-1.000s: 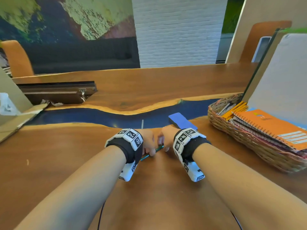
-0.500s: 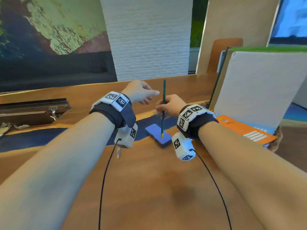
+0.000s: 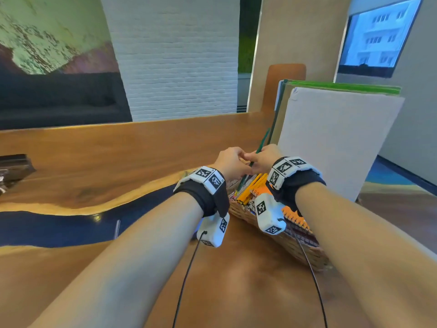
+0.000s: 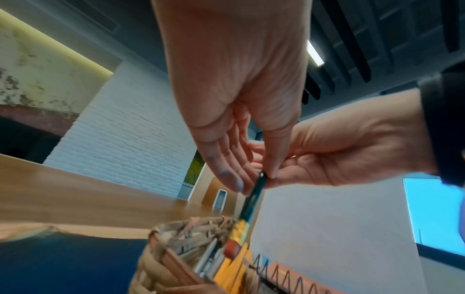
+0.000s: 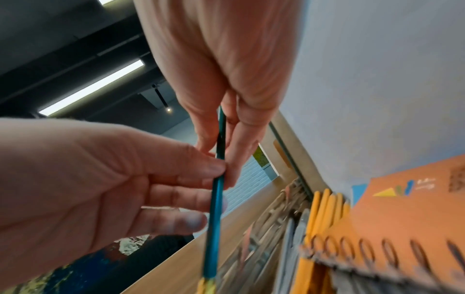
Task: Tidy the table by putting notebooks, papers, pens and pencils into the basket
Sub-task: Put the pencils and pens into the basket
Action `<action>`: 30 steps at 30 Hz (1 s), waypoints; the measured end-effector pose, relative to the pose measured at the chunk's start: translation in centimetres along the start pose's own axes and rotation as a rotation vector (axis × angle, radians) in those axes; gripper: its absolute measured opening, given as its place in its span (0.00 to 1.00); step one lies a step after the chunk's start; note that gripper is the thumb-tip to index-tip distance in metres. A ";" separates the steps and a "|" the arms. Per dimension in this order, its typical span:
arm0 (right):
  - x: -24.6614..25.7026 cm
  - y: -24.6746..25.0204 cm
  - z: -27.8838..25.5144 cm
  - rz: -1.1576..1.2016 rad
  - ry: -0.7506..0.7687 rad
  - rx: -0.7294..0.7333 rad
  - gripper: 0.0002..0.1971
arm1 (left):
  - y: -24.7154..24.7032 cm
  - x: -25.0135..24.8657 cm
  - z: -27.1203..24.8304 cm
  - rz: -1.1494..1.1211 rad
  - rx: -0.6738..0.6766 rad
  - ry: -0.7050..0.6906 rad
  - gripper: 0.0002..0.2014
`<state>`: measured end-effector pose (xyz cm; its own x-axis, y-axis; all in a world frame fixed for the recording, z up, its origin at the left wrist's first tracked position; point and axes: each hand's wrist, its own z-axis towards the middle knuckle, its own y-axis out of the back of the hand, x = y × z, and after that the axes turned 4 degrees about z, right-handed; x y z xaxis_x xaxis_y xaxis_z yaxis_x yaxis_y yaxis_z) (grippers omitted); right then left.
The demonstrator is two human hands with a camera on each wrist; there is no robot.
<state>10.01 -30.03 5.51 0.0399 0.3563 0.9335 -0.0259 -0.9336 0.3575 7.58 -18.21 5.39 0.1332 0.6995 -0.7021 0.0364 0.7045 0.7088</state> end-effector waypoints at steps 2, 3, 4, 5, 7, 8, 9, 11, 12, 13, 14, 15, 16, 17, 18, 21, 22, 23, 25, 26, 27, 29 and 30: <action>-0.8 0.6 1.4 -0.031 -0.062 0.015 0.09 | -1.3 0.1 1.2 0.024 -0.019 0.024 0.14; -1.2 0.7 1.8 -0.134 -0.087 0.002 0.09 | -1.9 0.3 1.7 0.035 -0.023 0.032 0.13; -1.4 0.9 2.1 -0.277 -0.106 -0.008 0.07 | -2.5 0.5 2.1 0.051 -0.009 0.036 0.13; -1.5 0.9 2.2 -0.396 -0.114 -0.012 0.05 | -3.1 0.7 2.4 0.077 0.017 0.036 0.11; -1.7 0.8 2.1 -0.547 -0.106 0.021 0.12 | -4.0 1.0 3.1 0.161 0.062 0.019 0.06; -1.6 0.7 2.1 -0.600 -0.112 0.053 0.16 | -4.4 1.2 3.4 0.212 0.084 0.011 0.04; -1.5 0.5 1.7 -0.623 -0.117 0.083 0.18 | -4.7 1.4 3.6 0.260 0.102 0.001 0.03; -1.8 0.2 1.4 -0.732 -0.121 0.175 0.19 | -5.1 2.1 3.9 0.308 0.117 -0.009 0.05; -2.1 0.1 1.5 -0.768 -0.123 0.221 0.18 | -5.2 2.4 4.0 0.307 0.111 -0.010 0.06; -2.3 0.0 1.7 -0.794 -0.113 0.266 0.18 | -5.3 2.7 4.0 0.307 0.097 -0.014 0.06; -2.6 0.0 1.7 -0.805 -0.096 0.294 0.18 | -5.4 2.8 4.0 0.310 0.091 -0.019 0.06; -2.8 0.0 2.0 -0.794 -0.077 0.293 0.18 | -5.4 2.8 4.0 0.314 0.092 -0.021 0.06; -2.8 0.0 2.1 -0.764 -0.068 0.277 0.19 | -5.6 2.9 4.0 0.324 0.093 -0.016 0.07; -2.6 -0.1 2.2 -0.718 -0.066 0.255 0.19 | -5.6 2.9 3.8 0.335 0.082 -0.005 0.09; -2.2 -0.4 2.3 -0.680 -0.046 0.230 0.18 | -5.5 2.9 3.6 0.340 0.063 0.004 0.13; -0.6 -1.6 2.1 -0.635 0.025 0.219 0.15 | -3.8 2.8 2.0 0.322 -0.017 -0.005 0.17; 0.3 -2.2 1.7 -0.587 0.059 0.208 0.14 | -2.6 2.9 1.1 0.313 -0.054 -0.011 0.14; 1.2 -3.0 1.2 -0.543 0.094 0.193 0.13 | -1.2 3.1 0.2 0.300 -0.106 -0.008 0.09; 2.7 -4.8 -0.2 -0.497 0.165 0.172 0.13 | 1.8 4.2 -2.0 0.322 -0.210 0.016 0.04; 3.5 -6.0 -1.0 -0.476 0.198 0.184 0.14 | 3.3 5.1 -3.2 0.383 -0.250 0.029 0.06; 4.1 -7.0 -1.7 -0.460 0.224 0.207 0.14 | 4.6 6.0 -4.1 0.472 -0.271 0.040 0.08; 5.1 -10.0 -4.0 -0.445 0.280 0.292 0.13 | 7.2 8.3 -7.0 0.633 -0.286 0.104 0.11; 5.5 -11.7 -5.2 -0.450 0.307 0.342 0.13 | 8.3 9.5 -8.4 0.666 -0.293 0.149 0.11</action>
<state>5.35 -16.99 6.61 -0.3168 0.6634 0.6779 0.2485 -0.6317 0.7343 0.78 -4.69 4.05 -0.1014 0.9839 -0.1470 -0.2741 0.1144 0.9549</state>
